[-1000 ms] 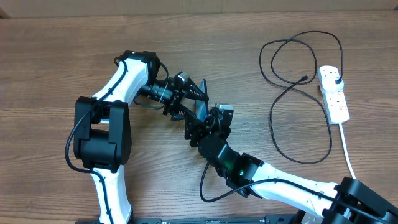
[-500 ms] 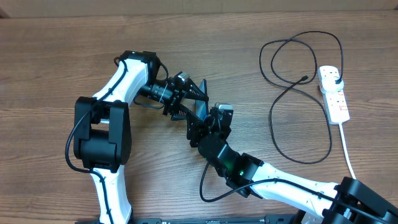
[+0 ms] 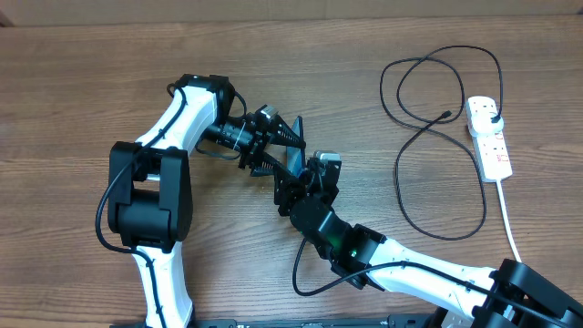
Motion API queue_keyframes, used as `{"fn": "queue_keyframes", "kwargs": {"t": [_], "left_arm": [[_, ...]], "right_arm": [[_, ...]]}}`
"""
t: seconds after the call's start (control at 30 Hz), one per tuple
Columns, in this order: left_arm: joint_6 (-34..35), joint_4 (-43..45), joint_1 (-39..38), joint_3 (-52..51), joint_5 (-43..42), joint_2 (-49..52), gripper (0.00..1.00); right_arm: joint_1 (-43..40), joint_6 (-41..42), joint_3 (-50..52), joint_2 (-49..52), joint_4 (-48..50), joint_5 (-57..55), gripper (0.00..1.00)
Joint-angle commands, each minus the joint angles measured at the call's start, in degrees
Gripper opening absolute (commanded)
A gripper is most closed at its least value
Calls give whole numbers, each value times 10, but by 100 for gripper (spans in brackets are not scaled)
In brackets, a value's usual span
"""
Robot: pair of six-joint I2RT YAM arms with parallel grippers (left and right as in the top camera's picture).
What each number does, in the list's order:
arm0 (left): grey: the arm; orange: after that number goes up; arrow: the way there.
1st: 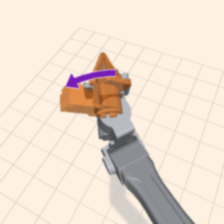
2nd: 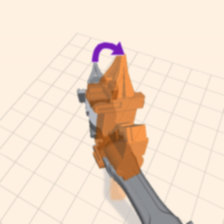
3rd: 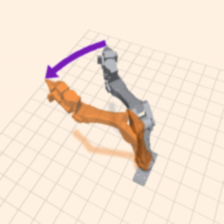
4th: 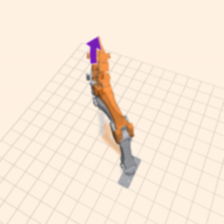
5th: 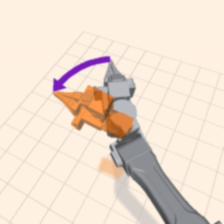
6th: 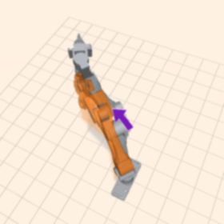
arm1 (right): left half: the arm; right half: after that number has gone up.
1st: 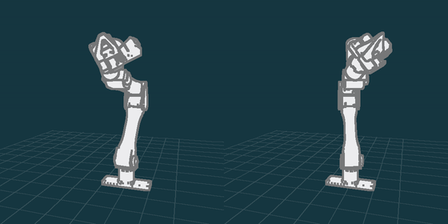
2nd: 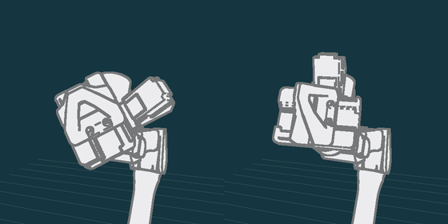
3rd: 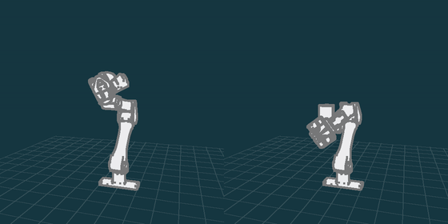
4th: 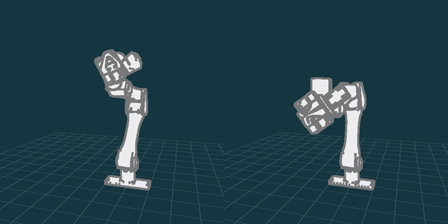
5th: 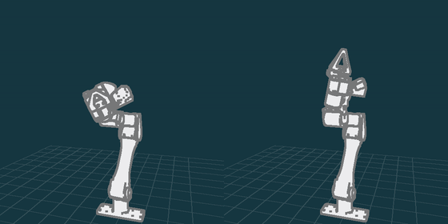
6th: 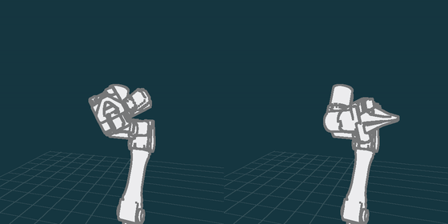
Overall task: Plug charger to phone and switch on socket
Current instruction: 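Close the right gripper on the phone's lower end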
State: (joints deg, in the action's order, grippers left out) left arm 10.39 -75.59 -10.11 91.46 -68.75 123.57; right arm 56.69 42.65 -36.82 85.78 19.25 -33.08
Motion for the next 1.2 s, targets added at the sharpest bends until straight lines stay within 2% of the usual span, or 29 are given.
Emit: {"fn": "queue_keyframes", "kwargs": {"t": [0.0,0.47,1.17], "left_arm": [[-1,-2,0,13,-17,4,45],[-1,-2,0,13,-16,4,45],[-1,-2,0,13,-16,4,45]], "right_arm": [[2,-8,-15,-1,0,-7,56],[2,-8,-15,2,-14,-10,47],[2,-8,-15,2,-13,-14,21]]}}
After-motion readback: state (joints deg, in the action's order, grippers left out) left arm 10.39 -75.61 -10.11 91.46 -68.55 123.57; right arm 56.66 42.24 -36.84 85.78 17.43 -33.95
